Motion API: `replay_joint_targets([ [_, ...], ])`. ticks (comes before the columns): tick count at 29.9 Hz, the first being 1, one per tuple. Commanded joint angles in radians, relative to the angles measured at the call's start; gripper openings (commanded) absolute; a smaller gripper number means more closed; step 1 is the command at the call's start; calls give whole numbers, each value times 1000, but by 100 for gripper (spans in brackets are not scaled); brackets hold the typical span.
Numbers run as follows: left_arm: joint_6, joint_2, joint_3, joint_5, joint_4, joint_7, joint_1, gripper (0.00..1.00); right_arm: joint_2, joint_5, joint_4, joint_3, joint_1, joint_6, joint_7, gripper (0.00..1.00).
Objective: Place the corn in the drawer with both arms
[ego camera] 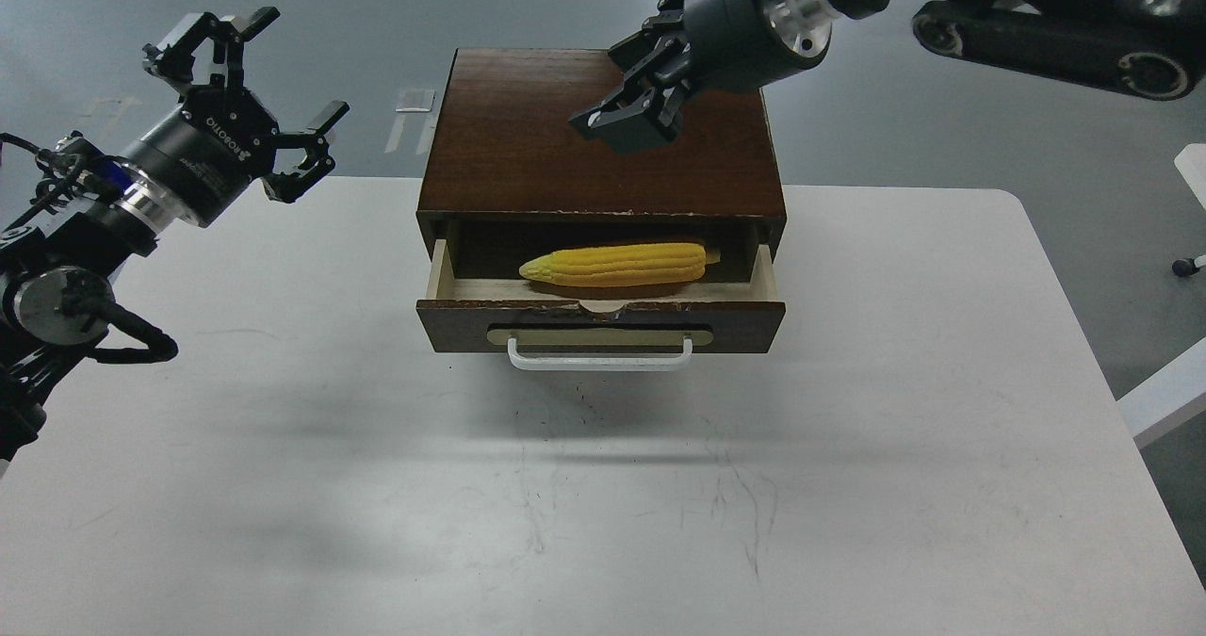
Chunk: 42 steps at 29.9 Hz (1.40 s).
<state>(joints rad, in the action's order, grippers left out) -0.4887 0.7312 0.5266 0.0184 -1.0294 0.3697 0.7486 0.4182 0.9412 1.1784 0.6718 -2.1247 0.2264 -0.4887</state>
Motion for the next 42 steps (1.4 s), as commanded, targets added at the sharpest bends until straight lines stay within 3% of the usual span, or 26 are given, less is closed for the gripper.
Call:
replay_joint_targets([
  [1, 0, -6, 0, 0, 0, 0, -3, 98, 150, -230, 6, -30, 89, -5, 0, 92],
  [3, 0, -10, 0, 0, 0, 0, -3, 98, 200, -312, 10, -81, 142, -7, 0, 92],
  [5, 0, -12, 0, 0, 0, 0, -5, 98, 295, -477, 12, -216, 301, -7, 0, 92],
  [11, 0, -22, -2, 0, 2, 0, -8, 98, 422, -685, -2, -574, 749, -31, 0, 92],
  [19, 0, -39, -2, 0, 6, 0, -35, 98, 392, -863, -34, -952, 1215, -117, 0, 96],
  [25, 0, -56, -2, 2, 9, 0, -54, 98, 311, -866, -97, -1055, 1350, -119, 0, 98],
  [33, 0, -65, -2, 2, 11, -2, -67, 98, 176, -865, -172, -1066, 1375, -121, 0, 100],
  [42, 0, -67, -2, 2, 11, -2, -77, 98, 114, -865, -203, -1065, 1402, -121, 0, 100],
])
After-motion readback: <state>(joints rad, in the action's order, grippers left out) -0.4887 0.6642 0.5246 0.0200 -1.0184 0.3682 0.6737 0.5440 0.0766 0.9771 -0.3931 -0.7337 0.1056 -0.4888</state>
